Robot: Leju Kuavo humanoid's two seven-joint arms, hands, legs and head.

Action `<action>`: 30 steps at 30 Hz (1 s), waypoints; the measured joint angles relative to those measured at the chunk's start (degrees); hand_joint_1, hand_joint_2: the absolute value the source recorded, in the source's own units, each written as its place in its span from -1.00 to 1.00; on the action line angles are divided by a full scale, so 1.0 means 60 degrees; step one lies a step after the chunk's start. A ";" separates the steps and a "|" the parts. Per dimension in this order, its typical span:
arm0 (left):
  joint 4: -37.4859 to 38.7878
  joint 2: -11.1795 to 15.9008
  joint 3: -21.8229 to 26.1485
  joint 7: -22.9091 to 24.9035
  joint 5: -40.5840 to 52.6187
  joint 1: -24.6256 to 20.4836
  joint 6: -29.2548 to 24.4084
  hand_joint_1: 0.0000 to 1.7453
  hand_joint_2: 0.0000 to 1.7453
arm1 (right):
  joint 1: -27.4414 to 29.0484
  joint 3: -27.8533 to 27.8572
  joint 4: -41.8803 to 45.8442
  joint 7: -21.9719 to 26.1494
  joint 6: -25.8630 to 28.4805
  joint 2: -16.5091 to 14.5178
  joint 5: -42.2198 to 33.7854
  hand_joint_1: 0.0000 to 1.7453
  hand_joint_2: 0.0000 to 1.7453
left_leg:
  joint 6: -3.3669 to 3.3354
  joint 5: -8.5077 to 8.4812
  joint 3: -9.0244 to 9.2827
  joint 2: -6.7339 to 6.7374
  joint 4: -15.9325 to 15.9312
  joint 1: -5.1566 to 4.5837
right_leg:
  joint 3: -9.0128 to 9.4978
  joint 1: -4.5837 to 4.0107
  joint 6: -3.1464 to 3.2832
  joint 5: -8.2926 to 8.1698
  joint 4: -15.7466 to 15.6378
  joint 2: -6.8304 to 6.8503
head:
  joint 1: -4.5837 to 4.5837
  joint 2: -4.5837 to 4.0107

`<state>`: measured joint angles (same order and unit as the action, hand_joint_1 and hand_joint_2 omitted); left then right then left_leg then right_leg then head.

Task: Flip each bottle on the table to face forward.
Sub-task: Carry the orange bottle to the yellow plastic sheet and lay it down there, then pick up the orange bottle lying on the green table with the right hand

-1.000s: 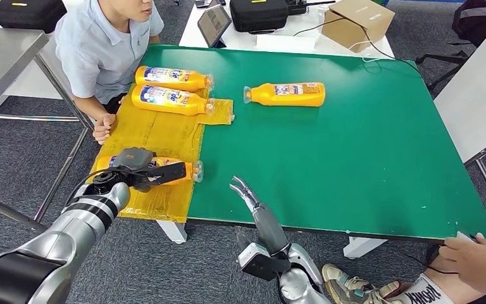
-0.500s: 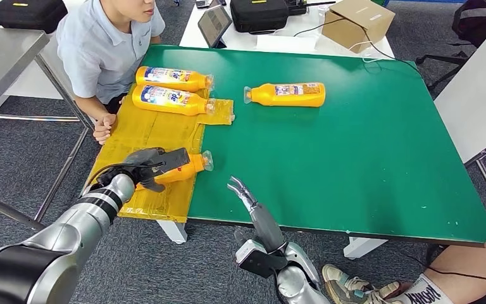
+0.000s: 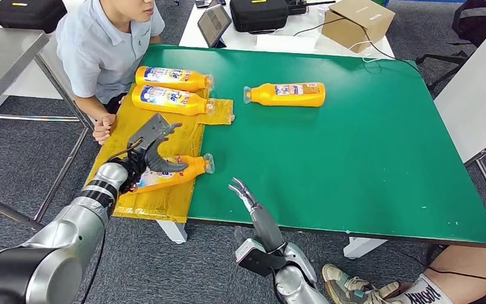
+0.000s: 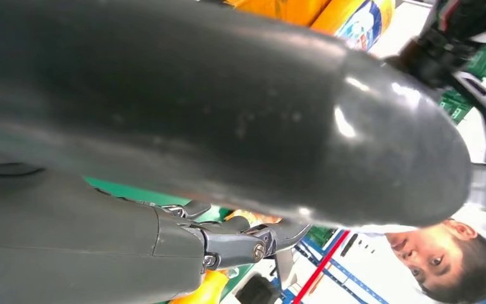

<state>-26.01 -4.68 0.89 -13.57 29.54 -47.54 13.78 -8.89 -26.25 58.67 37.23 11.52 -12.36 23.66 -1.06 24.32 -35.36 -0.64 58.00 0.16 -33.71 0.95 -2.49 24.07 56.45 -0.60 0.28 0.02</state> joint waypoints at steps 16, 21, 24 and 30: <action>-0.6238 -0.0202 -0.0602 -0.1685 -0.4421 0.2846 -0.2526 -1.00 1.00 | 0.0585 0.0240 0.0604 0.0078 0.0819 0.0238 -0.0098 -1.00 1.00 | 0.0000 0.0007 -0.0001 0.0011 0.0000 -0.0003 | -0.0003 0.0003 0.0000 0.0003 -0.0004 -0.0003 | 0.0003 0.0000; -0.9801 -0.0336 -0.1018 -0.2501 -0.6400 0.5189 -0.3647 -1.00 1.00 | 0.1150 0.0698 0.1732 -0.0685 0.1396 0.0673 0.0823 -1.00 1.00 | -0.0001 0.0037 -0.0009 0.0014 -0.0001 -0.0006 | -0.0012 0.0005 0.0006 0.0016 -0.0014 -0.0005 | 0.0003 0.0000; -1.1202 -0.0382 -0.1137 -0.2689 -0.6573 0.6573 -0.3871 -1.00 1.00 | 0.1172 0.1170 0.2028 -0.1576 0.1545 0.1191 0.2168 -1.00 1.00 | -0.0005 0.0045 -0.0009 0.0012 -0.0001 -0.0009 | -0.0014 0.0007 0.0008 0.0020 -0.0024 -0.0005 | 0.0002 0.0000; -1.2137 -0.0491 -0.1366 -0.2559 -0.5627 0.8372 -0.4013 -1.00 1.00 | 0.0563 0.2377 0.1798 -0.2170 0.1336 0.2160 0.3296 -1.00 1.00 | -0.0017 0.0035 -0.0010 0.0008 0.0000 -0.0013 | -0.0008 0.0010 0.0001 0.0009 -0.0027 -0.0004 | 0.0002 0.0000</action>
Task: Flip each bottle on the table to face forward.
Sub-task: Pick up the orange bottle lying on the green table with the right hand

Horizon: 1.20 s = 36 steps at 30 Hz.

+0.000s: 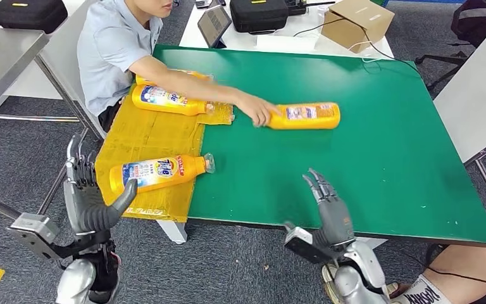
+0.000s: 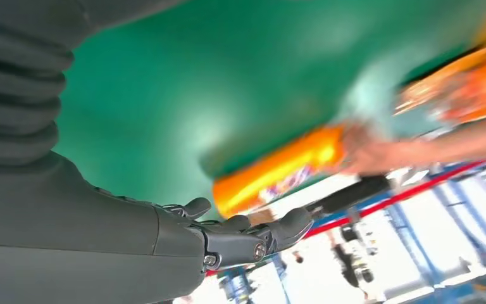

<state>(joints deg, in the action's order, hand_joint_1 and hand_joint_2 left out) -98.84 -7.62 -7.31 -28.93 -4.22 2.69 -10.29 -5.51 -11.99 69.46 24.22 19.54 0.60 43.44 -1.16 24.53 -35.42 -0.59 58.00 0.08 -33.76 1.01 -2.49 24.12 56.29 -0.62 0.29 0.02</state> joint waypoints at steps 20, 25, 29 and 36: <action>-0.0023 -0.0230 -0.0558 0.0248 0.0317 0.0042 -0.0149 -1.00 1.00 | -0.3835 0.0670 -0.4610 -0.1037 -0.0915 0.0773 0.1139 -1.00 1.00 | -0.0005 -0.0025 0.0004 -0.0001 0.0002 0.0004 | 0.0009 -0.0005 -0.0006 -0.0010 0.0010 0.0002 | 0.0003 0.0000; 0.0124 -0.0230 -0.0668 0.0300 0.0285 -0.0183 -0.0106 -1.00 1.00 | -0.4537 0.0461 -0.5608 -0.1458 -0.1177 0.0544 0.1369 -1.00 1.00 | -0.0005 -0.0025 0.0004 0.0000 0.0002 0.0004 | 0.0007 -0.0005 -0.0006 -0.0010 0.0011 0.0002 | 0.0003 0.0000; 0.0247 -0.0230 -0.0724 0.0367 0.0229 -0.0318 0.0030 -1.00 1.00 | -0.4975 0.0170 -0.6282 -0.1782 -0.1505 0.0307 0.1649 -1.00 1.00 | -0.0004 -0.0025 0.0005 -0.0002 0.0002 0.0005 | 0.0007 -0.0006 -0.0006 -0.0010 0.0012 0.0002 | 0.0002 0.0000; 0.0320 -0.0218 -0.0770 0.0517 -0.0030 -0.0357 0.0337 -1.00 1.00 | -0.5505 -0.0258 -0.7059 -0.2141 -0.2325 0.0129 0.1801 -0.96 1.00 | -0.0004 -0.0025 0.0007 0.0000 0.0002 0.0005 | 0.0009 -0.0005 -0.0006 -0.0010 0.0010 0.0002 | 0.0001 0.0000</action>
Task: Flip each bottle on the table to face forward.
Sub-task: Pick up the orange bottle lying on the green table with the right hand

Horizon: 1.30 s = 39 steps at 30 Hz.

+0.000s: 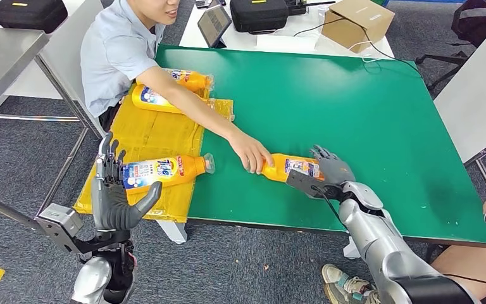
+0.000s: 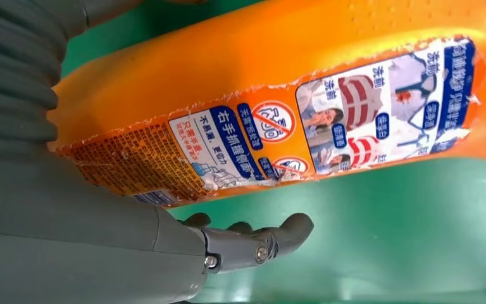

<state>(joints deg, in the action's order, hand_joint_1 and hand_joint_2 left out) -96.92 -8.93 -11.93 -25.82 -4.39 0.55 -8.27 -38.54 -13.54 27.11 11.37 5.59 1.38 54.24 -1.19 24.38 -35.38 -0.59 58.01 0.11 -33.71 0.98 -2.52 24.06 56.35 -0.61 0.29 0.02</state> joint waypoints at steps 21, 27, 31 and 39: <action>0.0005 0.0074 0.0035 0.0223 -0.0042 0.0194 0.0301 -1.00 1.00 | -0.0729 -0.1021 -0.0660 -0.0454 -0.1393 0.0413 0.0254 1.00 1.00 | 0.0001 0.0005 0.0115 -0.0006 0.0000 -0.0001 | 0.0110 0.0001 0.0002 0.0005 -0.0009 0.0003 | -0.0001 0.0000; 0.0005 0.0104 0.0063 0.0332 -0.0154 0.0209 0.0381 -1.00 1.00 | -0.0490 -0.0983 -0.0577 0.0317 -0.0865 0.0466 -0.0565 1.00 1.00 | 0.0001 0.0005 0.0115 -0.0002 0.0000 -0.0002 | 0.0114 0.0000 0.0000 0.0002 -0.0007 0.0001 | 0.0000 0.0000; 0.0002 0.0096 0.0082 0.0271 -0.0154 0.0233 0.0278 -1.00 1.00 | -0.0192 -0.0859 -0.0249 0.0935 -0.0580 0.0466 -0.1201 1.00 1.00 | 0.0002 0.0007 0.0108 -0.0003 0.0000 0.0001 | 0.0111 -0.0004 0.0000 0.0003 -0.0005 0.0001 | 0.0001 0.0000; -0.0083 -0.0071 0.0200 -0.0131 0.0076 0.0422 -0.0494 -1.00 1.00 | 0.1541 -0.0479 0.2482 0.1897 -0.0369 0.0170 -0.3284 1.00 1.00 | 0.0005 0.0007 0.0063 -0.0016 -0.0001 0.0007 | 0.0067 -0.0009 0.0002 0.0005 -0.0003 0.0008 | 0.0003 0.0000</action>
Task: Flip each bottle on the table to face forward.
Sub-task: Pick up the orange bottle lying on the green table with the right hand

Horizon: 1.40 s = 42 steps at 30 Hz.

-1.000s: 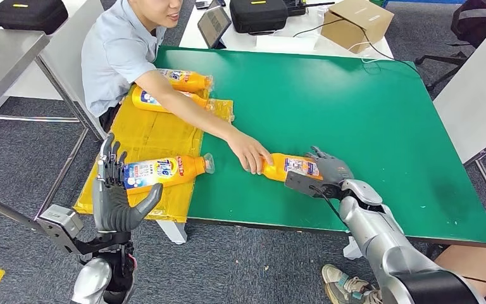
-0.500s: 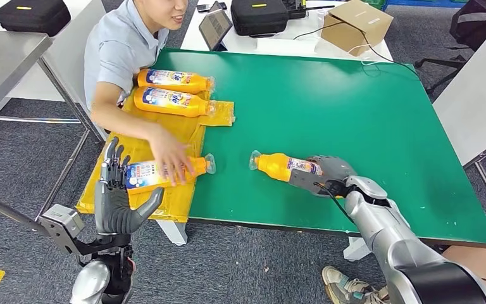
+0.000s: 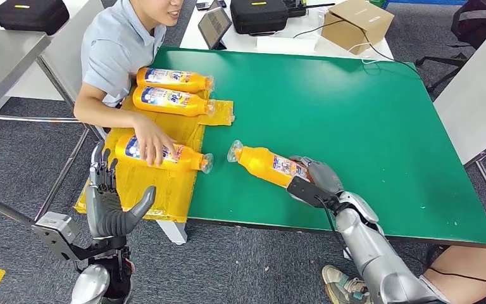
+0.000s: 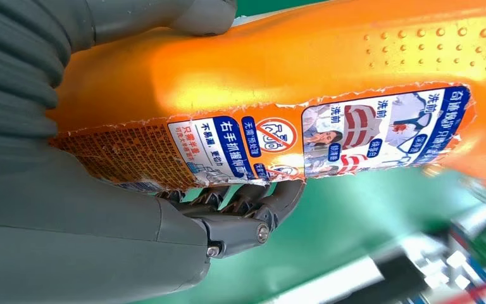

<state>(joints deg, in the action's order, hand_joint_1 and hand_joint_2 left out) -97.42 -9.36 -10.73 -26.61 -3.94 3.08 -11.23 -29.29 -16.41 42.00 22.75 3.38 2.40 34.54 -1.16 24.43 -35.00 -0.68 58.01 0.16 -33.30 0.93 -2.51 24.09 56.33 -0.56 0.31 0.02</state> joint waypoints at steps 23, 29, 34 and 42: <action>0.0684 0.0301 -0.1010 -0.0071 0.1605 0.0004 0.2780 -1.00 1.00 | 0.1587 0.0636 0.4661 0.1240 -0.0956 -0.0835 -0.2211 1.00 1.00 | -0.0001 -0.0001 -0.0037 0.0009 0.0000 -0.0005 | -0.0043 0.0007 0.0001 0.0000 0.0000 0.0002 | -0.0003 0.0000; 0.1218 0.0041 -0.1316 -0.0174 0.1231 -0.0367 0.2916 -1.00 1.00 | 0.1734 0.0061 0.4971 0.1368 -0.1562 -0.1234 -0.2482 1.00 1.00 | -0.0002 -0.0001 -0.0039 0.0012 0.0000 -0.0006 | -0.0044 0.0007 0.0001 0.0000 0.0001 0.0001 | -0.0001 0.0000; 0.1507 -0.0304 -0.1507 -0.0045 -0.0056 -0.0696 0.3238 -1.00 1.00 | 0.1760 -0.0685 0.4989 0.1459 -0.1598 -0.1627 -0.2714 1.00 1.00 | -0.0002 -0.0001 -0.0044 0.0007 0.0000 -0.0005 | -0.0047 0.0006 0.0001 0.0000 0.0002 0.0002 | -0.0002 0.0000; 0.1644 -0.0507 -0.1627 0.0259 -0.1488 -0.0927 0.3576 -1.00 1.00 | 0.1783 -0.1370 0.5030 0.1988 -0.1664 -0.1880 -0.2964 1.00 1.00 | -0.0002 -0.0001 -0.0048 0.0009 0.0000 -0.0005 | -0.0051 0.0007 0.0001 0.0000 0.0002 0.0001 | -0.0003 0.0000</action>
<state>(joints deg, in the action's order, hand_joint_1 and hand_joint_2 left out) -87.55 -12.40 -20.50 -25.06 -12.87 -2.48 10.22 -18.59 -24.63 72.18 34.68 -6.61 -8.88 16.75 -1.17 24.42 -35.29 -0.63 58.01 0.13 -33.61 0.98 -2.50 24.09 56.34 -0.55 0.30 0.02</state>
